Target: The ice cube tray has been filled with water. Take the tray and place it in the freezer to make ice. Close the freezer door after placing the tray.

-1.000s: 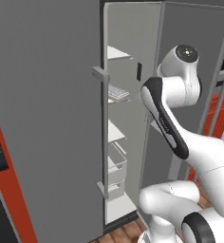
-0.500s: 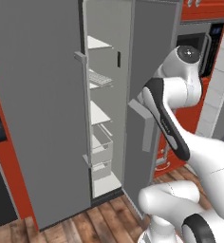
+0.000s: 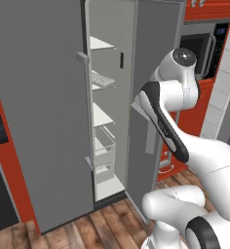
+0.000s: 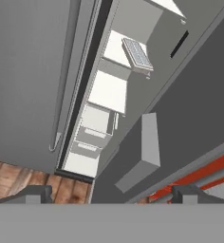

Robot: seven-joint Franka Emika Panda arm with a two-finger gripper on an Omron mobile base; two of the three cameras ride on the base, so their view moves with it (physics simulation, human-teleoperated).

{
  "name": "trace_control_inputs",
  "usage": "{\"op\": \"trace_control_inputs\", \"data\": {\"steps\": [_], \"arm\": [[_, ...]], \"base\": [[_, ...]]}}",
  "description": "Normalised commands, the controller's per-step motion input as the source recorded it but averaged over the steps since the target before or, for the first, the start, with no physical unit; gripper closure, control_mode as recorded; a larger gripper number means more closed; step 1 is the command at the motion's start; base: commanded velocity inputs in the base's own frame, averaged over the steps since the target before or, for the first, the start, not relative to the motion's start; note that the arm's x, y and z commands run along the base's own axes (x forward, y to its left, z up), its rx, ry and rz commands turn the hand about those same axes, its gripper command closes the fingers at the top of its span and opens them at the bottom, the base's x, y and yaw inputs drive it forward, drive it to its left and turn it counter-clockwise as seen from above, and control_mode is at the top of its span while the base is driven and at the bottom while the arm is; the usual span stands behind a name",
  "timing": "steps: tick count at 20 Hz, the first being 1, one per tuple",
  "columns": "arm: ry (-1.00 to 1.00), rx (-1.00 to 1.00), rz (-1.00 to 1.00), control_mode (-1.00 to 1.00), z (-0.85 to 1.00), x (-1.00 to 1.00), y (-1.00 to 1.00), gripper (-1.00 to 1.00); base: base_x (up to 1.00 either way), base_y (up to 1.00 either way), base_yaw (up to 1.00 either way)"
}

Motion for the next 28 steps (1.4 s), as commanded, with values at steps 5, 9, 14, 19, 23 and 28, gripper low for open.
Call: {"op": "trace_control_inputs", "data": {"steps": [5, 9, 14, 19, 23, 28], "arm": [[-0.03, -0.02, -0.02, -1.0, 0.0, -0.25, 0.12, -1.0], [-0.07, -0.02, -0.04, -1.0, 0.0, -0.4, 0.01, -1.0], [-0.01, 0.0, -0.05, -1.0, 0.0, -0.2, 0.0, -1.0], [0.0, 0.0, -0.05, -1.0, 0.0, -0.16, 0.0, -1.0], [0.0, 0.0, -0.05, -1.0, 0.0, -0.04, 0.0, -1.0], [-0.01, 0.0, -0.01, -1.0, 0.07, -0.02, 0.0, -1.0]], "base": [[0.0, 0.0, 0.0], [0.0, 0.0, 0.0], [0.0, 0.0, 0.0], [0.0, 0.0, 0.0], [0.0, 0.0, 0.0], [0.0, 0.0, 0.0]]}}
